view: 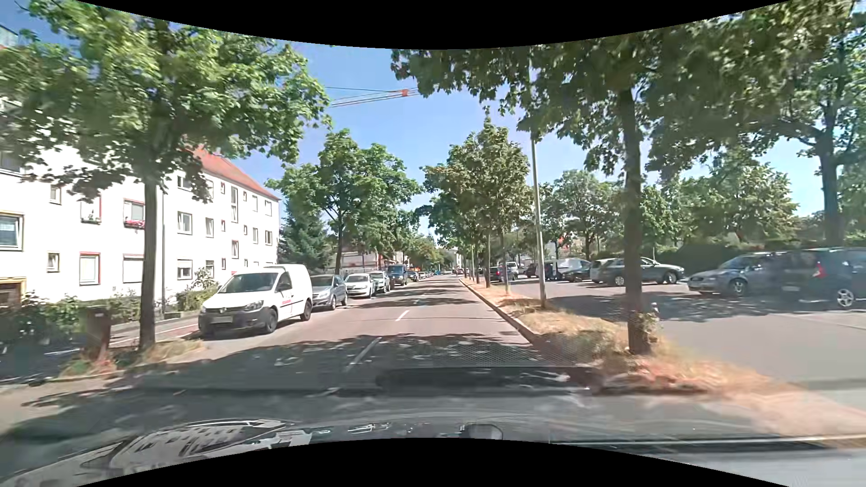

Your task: Follow the waypoints while adhering to traffic rules and regulations

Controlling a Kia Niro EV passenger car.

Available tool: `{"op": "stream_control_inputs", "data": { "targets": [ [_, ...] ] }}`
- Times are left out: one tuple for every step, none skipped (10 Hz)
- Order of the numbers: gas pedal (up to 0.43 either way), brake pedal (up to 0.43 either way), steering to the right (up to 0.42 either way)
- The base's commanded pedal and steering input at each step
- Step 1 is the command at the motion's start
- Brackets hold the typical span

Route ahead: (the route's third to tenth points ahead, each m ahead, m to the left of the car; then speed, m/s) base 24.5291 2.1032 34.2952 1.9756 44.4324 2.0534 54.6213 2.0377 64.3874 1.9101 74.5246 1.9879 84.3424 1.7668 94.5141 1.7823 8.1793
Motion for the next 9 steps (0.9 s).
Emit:
{"op": "stream_control_inputs", "data": {
  "targets": [
    [0.067, 0.000, -0.002],
    [0.067, 0.000, -0.003],
    [0.067, 0.000, -0.002],
    [0.067, 0.000, -0.002],
    [0.079, 0.000, -0.002],
    [0.079, 0.000, -0.003],
    [0.118, 0.000, -0.003],
    [0.118, 0.000, -0.003],
    [0.118, 0.000, -0.003]
  ]
}}
